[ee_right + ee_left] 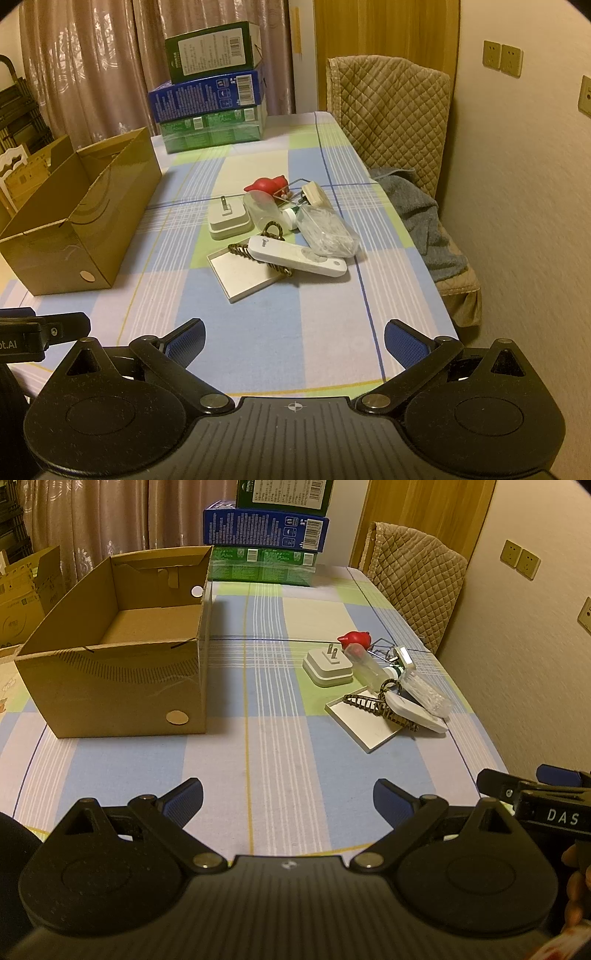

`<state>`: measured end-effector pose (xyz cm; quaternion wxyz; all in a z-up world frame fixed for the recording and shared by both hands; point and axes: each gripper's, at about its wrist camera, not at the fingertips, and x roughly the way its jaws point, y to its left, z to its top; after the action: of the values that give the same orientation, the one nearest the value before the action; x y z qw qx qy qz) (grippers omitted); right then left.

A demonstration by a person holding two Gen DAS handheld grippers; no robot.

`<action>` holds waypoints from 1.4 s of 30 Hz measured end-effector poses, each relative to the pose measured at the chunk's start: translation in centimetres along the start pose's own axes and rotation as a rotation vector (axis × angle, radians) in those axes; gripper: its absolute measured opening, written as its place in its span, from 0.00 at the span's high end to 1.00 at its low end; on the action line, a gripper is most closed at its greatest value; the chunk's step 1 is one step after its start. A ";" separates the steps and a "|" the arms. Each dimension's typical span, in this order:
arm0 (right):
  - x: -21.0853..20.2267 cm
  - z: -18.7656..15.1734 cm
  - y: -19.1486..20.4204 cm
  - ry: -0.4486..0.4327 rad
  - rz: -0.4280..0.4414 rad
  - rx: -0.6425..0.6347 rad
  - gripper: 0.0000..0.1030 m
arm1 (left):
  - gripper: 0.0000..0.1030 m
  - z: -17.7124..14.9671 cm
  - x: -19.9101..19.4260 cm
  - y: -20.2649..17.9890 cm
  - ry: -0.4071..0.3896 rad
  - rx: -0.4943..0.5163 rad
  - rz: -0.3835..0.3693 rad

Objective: Organize rigid objects
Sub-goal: 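Reach the right gripper to the clear box of floss picks and grasp it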

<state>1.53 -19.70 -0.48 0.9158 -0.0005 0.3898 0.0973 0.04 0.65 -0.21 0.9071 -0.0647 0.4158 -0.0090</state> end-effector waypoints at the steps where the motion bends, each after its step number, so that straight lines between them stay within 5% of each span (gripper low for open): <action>1: 0.0 0.0 0.0 0.000 0.001 0.001 0.02 | 0.06 0.0 0.0 0.0 -0.001 0.003 -0.001; 11: 0.0 3.3 -1.7 -0.037 -0.010 0.004 0.02 | 0.06 2.1 1.5 0.4 -0.006 0.019 -0.036; 17: 2.0 6.2 -3.8 -0.018 0.060 -0.019 0.02 | 0.06 3.8 3.6 -0.2 -0.014 0.063 -0.082; 30: 9.2 9.2 -6.8 0.069 0.150 -0.098 0.03 | 0.06 5.7 11.7 -2.0 -0.003 0.295 -0.193; 42: 16.5 10.3 -8.2 0.154 0.219 -0.077 0.31 | 0.14 6.9 16.6 -3.2 0.019 0.368 -0.274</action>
<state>21.53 -23.99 -5.72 0.8664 -0.0006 0.4524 0.2114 16.24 -2.91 -7.80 0.8901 0.0461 0.4028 -0.2082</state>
